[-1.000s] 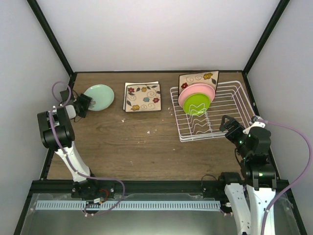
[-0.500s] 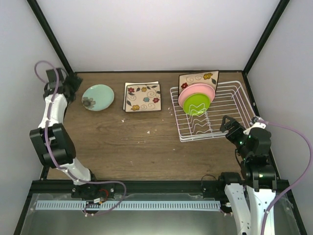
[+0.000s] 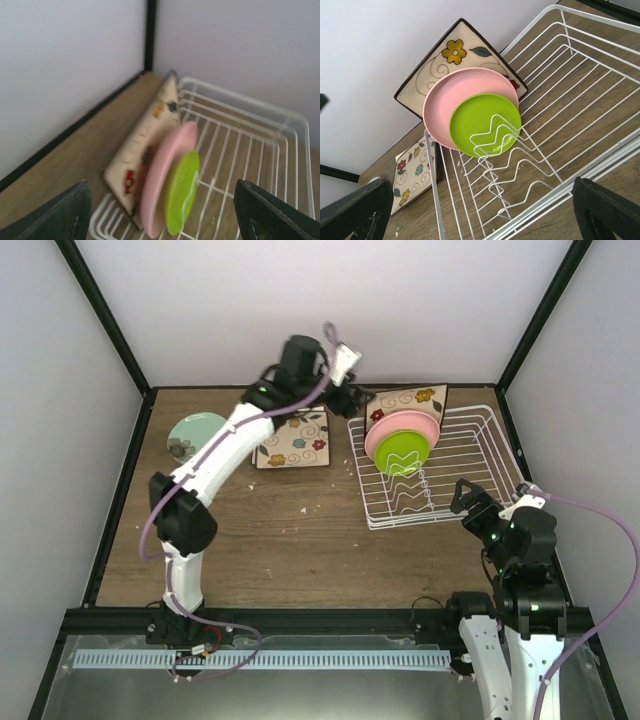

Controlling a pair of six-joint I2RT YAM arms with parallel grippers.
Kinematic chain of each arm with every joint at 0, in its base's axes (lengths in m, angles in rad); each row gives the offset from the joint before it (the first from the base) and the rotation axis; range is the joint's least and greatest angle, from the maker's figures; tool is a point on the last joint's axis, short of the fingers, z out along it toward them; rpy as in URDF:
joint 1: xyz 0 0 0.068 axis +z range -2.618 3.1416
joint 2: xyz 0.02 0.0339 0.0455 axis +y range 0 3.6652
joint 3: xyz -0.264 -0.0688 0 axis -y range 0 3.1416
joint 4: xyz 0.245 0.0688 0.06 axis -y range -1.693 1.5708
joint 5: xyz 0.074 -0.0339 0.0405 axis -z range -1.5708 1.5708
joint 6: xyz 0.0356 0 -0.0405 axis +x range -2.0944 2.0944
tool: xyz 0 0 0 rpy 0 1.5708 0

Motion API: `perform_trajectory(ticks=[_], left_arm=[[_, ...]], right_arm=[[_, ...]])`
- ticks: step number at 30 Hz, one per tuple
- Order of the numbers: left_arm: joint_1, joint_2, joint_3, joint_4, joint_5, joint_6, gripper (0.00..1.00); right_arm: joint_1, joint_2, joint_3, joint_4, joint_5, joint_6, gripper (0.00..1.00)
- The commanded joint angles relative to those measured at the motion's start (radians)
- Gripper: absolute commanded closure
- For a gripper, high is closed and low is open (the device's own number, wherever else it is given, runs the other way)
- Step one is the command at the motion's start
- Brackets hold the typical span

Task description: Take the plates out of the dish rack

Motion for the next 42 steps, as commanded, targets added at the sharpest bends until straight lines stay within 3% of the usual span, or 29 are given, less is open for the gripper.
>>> perform_trajectory(ticks=[1, 7, 13, 24, 42], left_arm=[[-0.080, 0.042, -0.018, -0.044, -0.061, 0.303, 0.22], [-0.230, 0.047, -0.158, 0.078, -0.189, 0.535, 0.26], [-0.300, 0.123, -0.169, 0.148, -0.252, 0.568, 0.33], [-0.318, 0.273, -0.073, 0.226, -0.371, 0.595, 0.34], [-0.295, 0.416, 0.047, 0.205, -0.386, 0.614, 0.33]], right_arm=[[0.010, -0.037, 0.043, -0.042, 0.009, 0.010, 0.00], [0.009, -0.058, 0.059, -0.080, 0.009, 0.001, 0.00], [0.010, -0.052, 0.063, -0.089, -0.018, -0.015, 0.00], [0.009, -0.071, 0.063, -0.123, -0.037, -0.021, 0.00], [0.010, -0.041, 0.057, -0.103, -0.062, -0.051, 0.00]])
